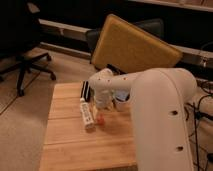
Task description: Place the pepper in the ceramic bowl
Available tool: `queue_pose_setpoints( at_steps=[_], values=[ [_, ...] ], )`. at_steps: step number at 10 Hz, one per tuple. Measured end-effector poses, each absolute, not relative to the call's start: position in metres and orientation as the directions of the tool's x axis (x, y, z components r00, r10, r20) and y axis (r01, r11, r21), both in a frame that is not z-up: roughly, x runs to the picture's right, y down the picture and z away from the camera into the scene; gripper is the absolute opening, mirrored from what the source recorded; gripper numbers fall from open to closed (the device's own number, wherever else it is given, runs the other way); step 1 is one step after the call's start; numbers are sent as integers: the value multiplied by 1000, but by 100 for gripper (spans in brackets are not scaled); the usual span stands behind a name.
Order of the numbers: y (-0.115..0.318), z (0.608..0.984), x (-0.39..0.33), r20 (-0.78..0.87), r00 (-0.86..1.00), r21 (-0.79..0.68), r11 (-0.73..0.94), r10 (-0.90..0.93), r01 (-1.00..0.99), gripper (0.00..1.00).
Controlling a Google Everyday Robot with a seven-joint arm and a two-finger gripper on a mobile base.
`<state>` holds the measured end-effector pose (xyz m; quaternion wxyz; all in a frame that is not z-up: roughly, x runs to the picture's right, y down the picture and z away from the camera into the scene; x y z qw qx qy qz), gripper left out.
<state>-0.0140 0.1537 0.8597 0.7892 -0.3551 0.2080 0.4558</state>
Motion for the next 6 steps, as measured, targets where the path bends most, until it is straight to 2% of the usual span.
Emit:
queue_pose_setpoints(
  at_steps=[6],
  values=[
    [162,867,-10,-676,478,-376,295,561,-878,65]
  ],
)
